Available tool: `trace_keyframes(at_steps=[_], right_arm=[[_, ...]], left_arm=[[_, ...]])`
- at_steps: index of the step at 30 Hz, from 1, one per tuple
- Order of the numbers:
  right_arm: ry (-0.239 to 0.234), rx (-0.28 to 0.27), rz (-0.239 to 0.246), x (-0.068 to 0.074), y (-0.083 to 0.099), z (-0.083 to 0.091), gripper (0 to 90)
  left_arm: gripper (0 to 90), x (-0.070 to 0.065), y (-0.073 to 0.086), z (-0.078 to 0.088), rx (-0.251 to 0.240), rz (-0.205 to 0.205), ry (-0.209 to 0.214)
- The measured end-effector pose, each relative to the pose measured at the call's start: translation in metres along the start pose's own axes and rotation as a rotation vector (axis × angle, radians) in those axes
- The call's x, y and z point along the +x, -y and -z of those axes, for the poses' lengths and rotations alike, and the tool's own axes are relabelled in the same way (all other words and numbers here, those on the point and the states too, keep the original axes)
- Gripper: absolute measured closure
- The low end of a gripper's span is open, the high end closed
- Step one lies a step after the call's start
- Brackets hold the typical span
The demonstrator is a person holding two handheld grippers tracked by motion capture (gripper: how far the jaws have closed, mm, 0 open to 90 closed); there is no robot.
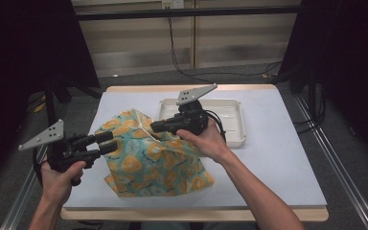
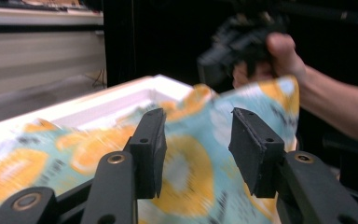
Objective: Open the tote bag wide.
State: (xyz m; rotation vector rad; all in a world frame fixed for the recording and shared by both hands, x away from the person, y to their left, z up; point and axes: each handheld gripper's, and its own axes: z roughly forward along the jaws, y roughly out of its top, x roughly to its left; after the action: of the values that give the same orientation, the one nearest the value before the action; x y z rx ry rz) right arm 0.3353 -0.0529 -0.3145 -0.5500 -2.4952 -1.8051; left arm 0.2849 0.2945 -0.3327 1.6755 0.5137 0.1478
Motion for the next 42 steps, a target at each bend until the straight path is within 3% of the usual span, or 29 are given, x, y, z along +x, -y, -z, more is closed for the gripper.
trace_keyframes(at_steps=[4, 6, 7, 8, 12, 14, 19, 22, 27, 33, 35, 42], right_arm=[[-0.002, -0.02, 0.01, 0.008, -0.001, 0.009, 86.6], [-0.014, -0.046, 0.018, 0.018, -0.002, 0.023, 77.2], [-0.014, -0.046, 0.018, 0.018, -0.002, 0.023, 77.2], [-0.019, -0.035, 0.033, 0.028, -0.001, 0.03, 69.9], [-0.014, 0.007, 0.048, 0.04, 0.004, 0.037, 60.6], [-0.003, 0.034, 0.05, 0.047, 0.014, 0.042, 56.1], [0.014, 0.055, 0.034, 0.047, 0.03, 0.048, 53.0], [0.015, 0.059, 0.012, 0.044, 0.04, 0.048, 59.3], [-0.004, 0.047, 0.03, 0.049, 0.048, 0.049, 88.8], [-0.022, 0.037, 0.02, 0.054, 0.061, 0.054, 90.0], [-0.023, 0.04, 0.015, 0.056, 0.066, 0.053, 90.0], [-0.027, 0.083, 0.018, 0.058, 0.079, 0.044, 90.0]], left_arm=[[46.0, 0.007, 0.001, -0.003, 0.032, 0.008, -0.002], [42.8, 0.01, 0.006, -0.007, 0.065, 0.02, -0.034], [42.8, 0.011, 0.009, -0.01, 0.071, 0.03, -0.034], [49.6, 0.012, 0.012, -0.011, 0.08, 0.034, -0.045], [88.4, 0.011, 0.012, -0.008, 0.056, 0.008, -0.022], [90.0, 0.008, 0.006, -0.006, 0.059, -0.011, -0.023], [90.0, 0.001, 0.001, -0.002, 0.05, -0.013, 0.005], [90.0, -0.009, -0.001, 0.002, 0.016, -0.022, 0.044], [90.0, -0.026, 0.006, 0.011, 0.025, -0.039, 0.088], [90.0, -0.038, 0.036, 0.01, 0.132, -0.033, 0.094], [90.0, -0.038, 0.045, 0.005, 0.15, -0.016, 0.113], [90.0, -0.033, 0.063, -0.014, 0.213, 0.008, 0.121]])
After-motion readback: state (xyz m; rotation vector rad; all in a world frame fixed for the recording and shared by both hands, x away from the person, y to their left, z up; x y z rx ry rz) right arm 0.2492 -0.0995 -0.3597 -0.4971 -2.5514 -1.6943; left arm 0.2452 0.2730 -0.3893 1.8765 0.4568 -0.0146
